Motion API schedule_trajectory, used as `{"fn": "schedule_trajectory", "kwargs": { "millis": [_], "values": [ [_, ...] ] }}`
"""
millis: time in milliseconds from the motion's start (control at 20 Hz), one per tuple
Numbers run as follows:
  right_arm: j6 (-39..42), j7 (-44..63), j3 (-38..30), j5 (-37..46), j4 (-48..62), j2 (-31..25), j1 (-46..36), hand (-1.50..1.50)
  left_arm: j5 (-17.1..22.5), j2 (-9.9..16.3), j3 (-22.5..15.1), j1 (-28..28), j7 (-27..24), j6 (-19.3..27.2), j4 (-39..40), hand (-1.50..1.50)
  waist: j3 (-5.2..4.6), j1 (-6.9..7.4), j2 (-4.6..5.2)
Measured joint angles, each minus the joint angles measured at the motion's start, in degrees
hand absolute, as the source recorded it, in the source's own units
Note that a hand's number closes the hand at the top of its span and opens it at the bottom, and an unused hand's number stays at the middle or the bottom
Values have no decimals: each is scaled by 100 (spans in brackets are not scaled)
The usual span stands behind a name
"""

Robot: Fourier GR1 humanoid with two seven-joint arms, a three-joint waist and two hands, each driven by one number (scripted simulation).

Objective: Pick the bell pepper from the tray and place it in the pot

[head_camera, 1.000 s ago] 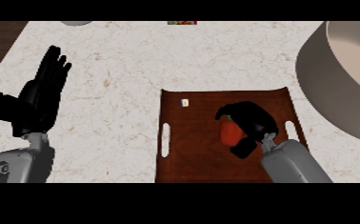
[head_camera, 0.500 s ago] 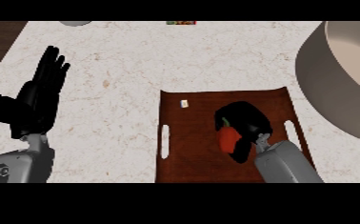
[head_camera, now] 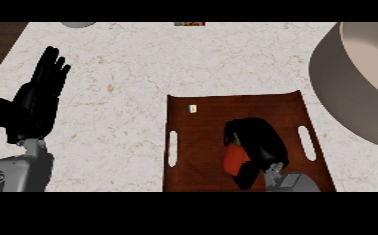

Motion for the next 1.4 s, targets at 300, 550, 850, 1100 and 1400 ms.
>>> {"fn": "schedule_trajectory", "kwargs": {
  "millis": [300, 550, 850, 1100, 1400],
  "values": [
    [-417, 443, -218, 185, -1021, 231, 84, 150, -45, -25, 22, -63, 18, 36, 56, 0, 2, -26, -13],
    [-1079, 729, -692, 497, -2009, 298, -38, 150, -16, -23, 74, -56, 5, 34, 71, 0, 1, -69, -22],
    [-1613, 838, -1540, 690, -2626, 140, -295, 150, -73, -98, -5, 6, 4, 55, -8, 0, 2, -23, -6],
    [-1388, 964, -2486, 320, -3058, -234, -485, 150, -125, -91, -9, -32, 71, 69, -59, 0, 1, -10, -1],
    [-1416, 644, -3742, -620, -2437, -703, -888, 150, -85, -99, 26, 98, 48, -27, -159, 0, 2, 18, 7]
  ]
}}
